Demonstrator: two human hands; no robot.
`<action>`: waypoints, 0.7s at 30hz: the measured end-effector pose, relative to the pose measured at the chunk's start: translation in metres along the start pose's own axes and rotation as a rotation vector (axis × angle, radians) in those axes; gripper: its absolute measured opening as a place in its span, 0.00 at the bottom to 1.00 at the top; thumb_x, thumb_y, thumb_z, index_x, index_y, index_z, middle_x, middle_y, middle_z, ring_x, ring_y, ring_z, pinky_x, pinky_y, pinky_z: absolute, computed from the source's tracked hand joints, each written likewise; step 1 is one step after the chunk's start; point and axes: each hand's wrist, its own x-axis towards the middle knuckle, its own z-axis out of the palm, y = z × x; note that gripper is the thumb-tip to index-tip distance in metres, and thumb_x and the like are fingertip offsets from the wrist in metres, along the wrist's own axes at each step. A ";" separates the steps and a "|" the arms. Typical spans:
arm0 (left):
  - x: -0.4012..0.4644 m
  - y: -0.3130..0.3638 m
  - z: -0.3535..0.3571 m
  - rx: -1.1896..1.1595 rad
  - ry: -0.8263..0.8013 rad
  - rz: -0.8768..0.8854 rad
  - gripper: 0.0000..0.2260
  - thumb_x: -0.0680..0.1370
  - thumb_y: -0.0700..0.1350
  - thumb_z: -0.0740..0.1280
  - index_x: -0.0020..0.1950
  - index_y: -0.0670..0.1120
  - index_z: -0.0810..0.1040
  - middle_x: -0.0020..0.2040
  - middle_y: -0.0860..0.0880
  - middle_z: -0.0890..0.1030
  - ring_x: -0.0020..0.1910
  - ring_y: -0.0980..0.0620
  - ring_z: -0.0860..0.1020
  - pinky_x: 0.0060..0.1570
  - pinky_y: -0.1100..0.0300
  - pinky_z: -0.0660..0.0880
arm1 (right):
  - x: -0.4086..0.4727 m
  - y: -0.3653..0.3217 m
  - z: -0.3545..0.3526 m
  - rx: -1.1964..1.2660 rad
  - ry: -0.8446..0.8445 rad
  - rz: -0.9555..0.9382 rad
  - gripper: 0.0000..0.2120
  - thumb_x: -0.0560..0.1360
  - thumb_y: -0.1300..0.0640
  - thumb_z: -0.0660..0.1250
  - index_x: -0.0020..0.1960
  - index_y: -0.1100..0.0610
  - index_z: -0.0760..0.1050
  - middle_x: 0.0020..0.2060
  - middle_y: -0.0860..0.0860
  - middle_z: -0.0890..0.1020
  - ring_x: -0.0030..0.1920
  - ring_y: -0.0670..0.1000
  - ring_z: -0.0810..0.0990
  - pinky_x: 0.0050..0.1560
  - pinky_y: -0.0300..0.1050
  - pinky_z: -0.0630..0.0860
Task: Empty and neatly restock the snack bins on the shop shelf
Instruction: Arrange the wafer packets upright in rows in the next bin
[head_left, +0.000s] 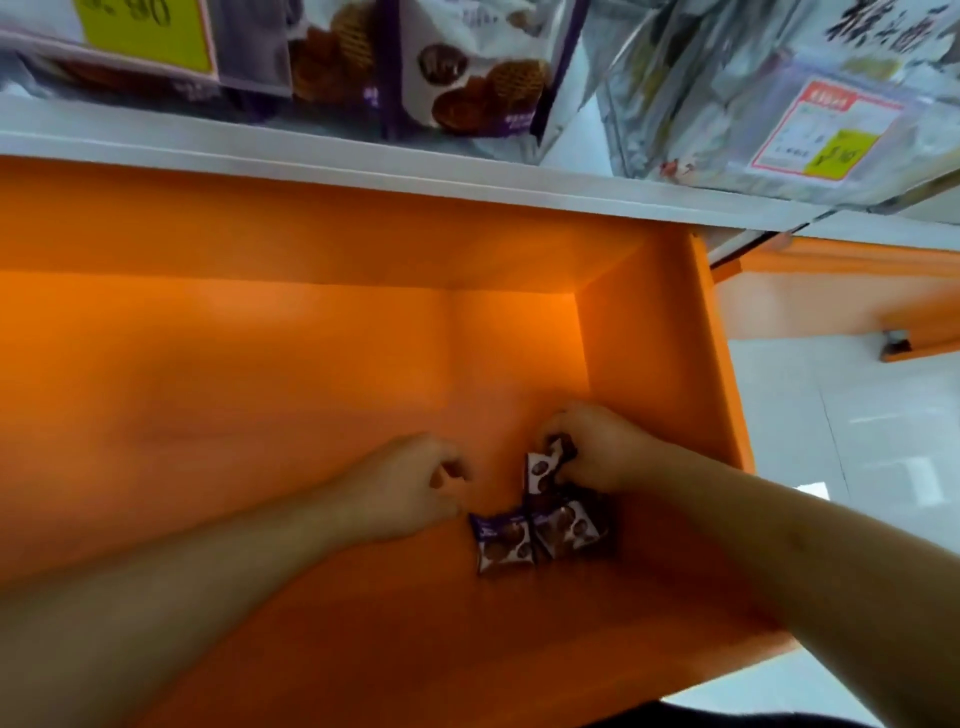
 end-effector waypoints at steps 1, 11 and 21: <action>-0.002 0.001 -0.005 -0.059 0.041 -0.010 0.15 0.76 0.56 0.75 0.62 0.60 0.78 0.60 0.59 0.79 0.55 0.62 0.78 0.54 0.54 0.81 | -0.003 -0.006 -0.006 0.078 0.023 0.001 0.19 0.75 0.56 0.78 0.63 0.45 0.79 0.57 0.41 0.74 0.57 0.45 0.76 0.52 0.40 0.76; -0.095 0.057 -0.122 -0.607 0.405 -0.032 0.13 0.78 0.36 0.74 0.58 0.49 0.80 0.54 0.44 0.85 0.45 0.42 0.88 0.52 0.40 0.84 | -0.068 -0.119 -0.087 0.778 0.279 -0.295 0.26 0.69 0.58 0.83 0.63 0.47 0.79 0.55 0.50 0.83 0.57 0.49 0.84 0.56 0.50 0.84; -0.272 0.109 -0.199 -0.687 0.592 0.091 0.15 0.78 0.34 0.71 0.63 0.46 0.79 0.50 0.41 0.88 0.47 0.40 0.87 0.46 0.47 0.85 | -0.205 -0.210 -0.140 1.150 0.438 -0.629 0.23 0.72 0.73 0.75 0.63 0.57 0.82 0.54 0.60 0.87 0.57 0.61 0.86 0.58 0.52 0.83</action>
